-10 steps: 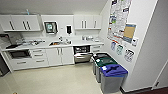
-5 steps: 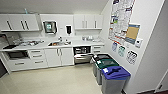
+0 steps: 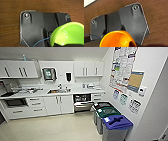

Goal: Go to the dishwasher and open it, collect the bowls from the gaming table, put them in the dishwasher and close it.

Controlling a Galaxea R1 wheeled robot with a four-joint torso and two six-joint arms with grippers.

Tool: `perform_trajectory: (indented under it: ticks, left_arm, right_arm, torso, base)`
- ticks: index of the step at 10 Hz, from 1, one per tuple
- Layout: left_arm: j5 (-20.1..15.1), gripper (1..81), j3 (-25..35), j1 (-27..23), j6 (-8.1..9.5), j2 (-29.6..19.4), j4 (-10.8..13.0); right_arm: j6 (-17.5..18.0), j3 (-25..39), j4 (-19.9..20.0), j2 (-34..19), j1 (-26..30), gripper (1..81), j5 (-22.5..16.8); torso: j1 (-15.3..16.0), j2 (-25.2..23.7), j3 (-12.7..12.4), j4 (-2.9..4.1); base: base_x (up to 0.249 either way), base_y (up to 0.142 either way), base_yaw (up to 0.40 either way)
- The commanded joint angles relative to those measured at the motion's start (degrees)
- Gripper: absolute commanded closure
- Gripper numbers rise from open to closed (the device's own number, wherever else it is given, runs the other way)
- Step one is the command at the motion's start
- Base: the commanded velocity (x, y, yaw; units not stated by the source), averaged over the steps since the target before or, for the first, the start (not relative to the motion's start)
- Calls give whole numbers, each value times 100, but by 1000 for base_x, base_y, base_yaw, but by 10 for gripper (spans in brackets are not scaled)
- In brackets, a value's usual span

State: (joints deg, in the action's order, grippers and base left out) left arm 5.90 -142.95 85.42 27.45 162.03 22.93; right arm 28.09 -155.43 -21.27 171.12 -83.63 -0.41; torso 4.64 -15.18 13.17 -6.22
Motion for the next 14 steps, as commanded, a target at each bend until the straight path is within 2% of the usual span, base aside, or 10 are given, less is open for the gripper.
perform_trajectory:
  ticks: [1, 14]
  left_arm:
    - [-230, 811, 21, -267, 23, -82, -34]
    - [-230, 811, 21, -258, 23, -91, -69]
  right_arm:
    - [-14, -21, -44, -5, 307, 811, -275]
    - [-23, -21, -44, 4, 333, 811, -275]
  torso:
    - [0, 0, 0, 0]
    - [0, 0, 0, 0]
  base:
    - [113, 0, 0]
    - [112, 0, 0]
